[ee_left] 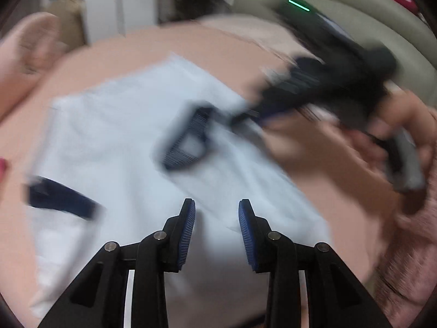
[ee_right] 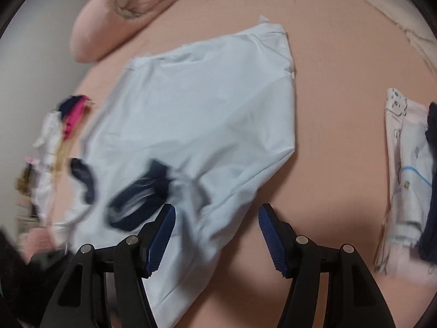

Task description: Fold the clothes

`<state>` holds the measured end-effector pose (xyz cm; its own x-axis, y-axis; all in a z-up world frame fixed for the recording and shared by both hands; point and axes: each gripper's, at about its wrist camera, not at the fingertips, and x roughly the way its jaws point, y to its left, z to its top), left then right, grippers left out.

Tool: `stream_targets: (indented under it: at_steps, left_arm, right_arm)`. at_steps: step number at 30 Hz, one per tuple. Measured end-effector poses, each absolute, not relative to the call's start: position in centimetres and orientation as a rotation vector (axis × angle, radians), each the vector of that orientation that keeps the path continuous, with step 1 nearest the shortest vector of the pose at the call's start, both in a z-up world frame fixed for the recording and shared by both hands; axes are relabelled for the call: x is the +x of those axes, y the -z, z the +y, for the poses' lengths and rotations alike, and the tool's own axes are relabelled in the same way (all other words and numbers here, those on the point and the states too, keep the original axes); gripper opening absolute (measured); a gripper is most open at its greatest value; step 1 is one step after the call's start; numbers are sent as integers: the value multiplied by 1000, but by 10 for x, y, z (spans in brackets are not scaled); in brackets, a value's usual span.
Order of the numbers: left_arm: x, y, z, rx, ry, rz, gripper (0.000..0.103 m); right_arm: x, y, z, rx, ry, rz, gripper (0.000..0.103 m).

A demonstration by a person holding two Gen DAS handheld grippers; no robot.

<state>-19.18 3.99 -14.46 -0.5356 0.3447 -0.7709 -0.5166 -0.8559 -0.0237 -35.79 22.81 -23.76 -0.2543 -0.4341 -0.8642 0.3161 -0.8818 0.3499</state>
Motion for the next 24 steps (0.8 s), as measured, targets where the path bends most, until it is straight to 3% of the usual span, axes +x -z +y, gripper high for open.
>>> stream_targets:
  at_steps: [4,7,13,15,17,21,24]
  left_arm:
    - [-212,143,38,-1058,-2383,470,30]
    - [-209,151,51,-963,-2311,667,30]
    - [-210,161,72,-856,-2239,853,29]
    - [-212,165,75,-863,-2241,903,19]
    - [-226,165,72,-930,-2278,862,12]
    - [-255,149,48,-1057,-2358,590,11]
    - [-272,151,43,-1130,-2402,569,11]
  right_arm:
    - [-342,226,223,1508,2131,-27,63]
    - [-339,241,211,1563,2050,-8,63]
    - [-342,258,213,1631,2028,-42,63]
    - [-343,254,215,1600,2057,-53,63]
    - [-342,257,211,1602,2027,-18,63]
    - [-331,263,200,1577,1960,148,67]
    - [-333,262,204,1596,1899,119,69]
